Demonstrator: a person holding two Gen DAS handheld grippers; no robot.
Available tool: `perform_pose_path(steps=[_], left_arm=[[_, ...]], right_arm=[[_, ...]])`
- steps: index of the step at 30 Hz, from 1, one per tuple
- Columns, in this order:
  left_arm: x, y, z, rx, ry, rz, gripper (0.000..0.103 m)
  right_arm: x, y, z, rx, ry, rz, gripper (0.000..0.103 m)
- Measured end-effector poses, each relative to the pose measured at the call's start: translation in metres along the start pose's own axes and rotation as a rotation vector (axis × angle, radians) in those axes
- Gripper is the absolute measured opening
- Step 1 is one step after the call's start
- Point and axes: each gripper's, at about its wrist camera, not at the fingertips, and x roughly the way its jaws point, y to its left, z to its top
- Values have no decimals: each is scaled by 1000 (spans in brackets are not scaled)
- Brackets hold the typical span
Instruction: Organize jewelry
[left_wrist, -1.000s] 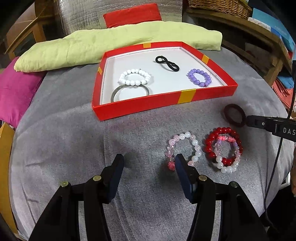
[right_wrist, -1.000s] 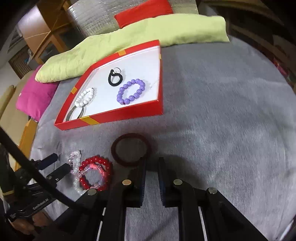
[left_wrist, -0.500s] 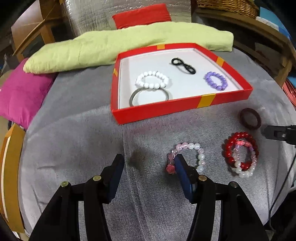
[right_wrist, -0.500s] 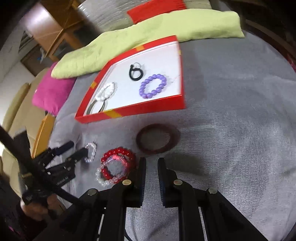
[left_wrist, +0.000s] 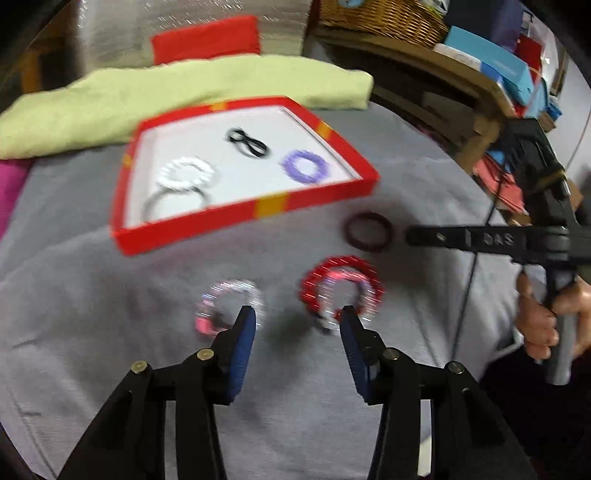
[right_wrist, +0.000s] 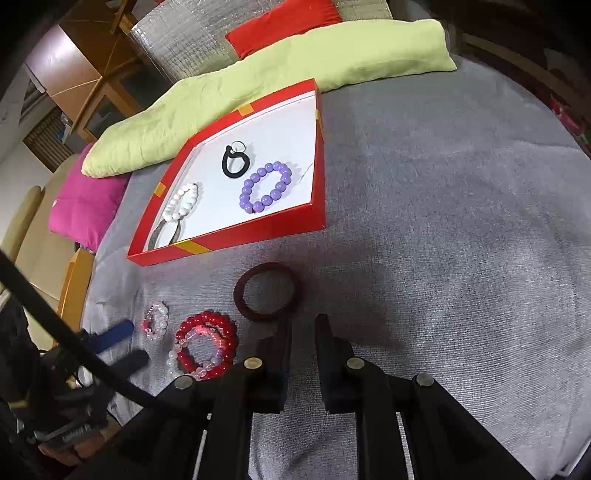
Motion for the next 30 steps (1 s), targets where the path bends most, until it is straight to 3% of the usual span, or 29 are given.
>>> perform_pose_path(steps=[4, 6, 13, 18, 25, 30], left_arm=[[10, -6, 0, -17, 36, -38, 48], [14, -7, -2, -29, 48, -48, 38], [25, -9, -2, -53, 66, -70, 27], [24, -11, -3, -39, 61, -83, 9], [16, -13, -6, -27, 49, -119, 8], [9, -15, -5, -23, 20, -132, 8]], right_arm=[[-1, -2, 1, 9, -7, -4, 15], [-1, -4, 1, 18, -8, -4, 15], [-3, -6, 3, 33, -26, -4, 15], [0, -5, 8, 42, -50, -9, 15], [15, 7, 14, 11, -60, -27, 15], [26, 17, 13, -54, -64, -93, 14]])
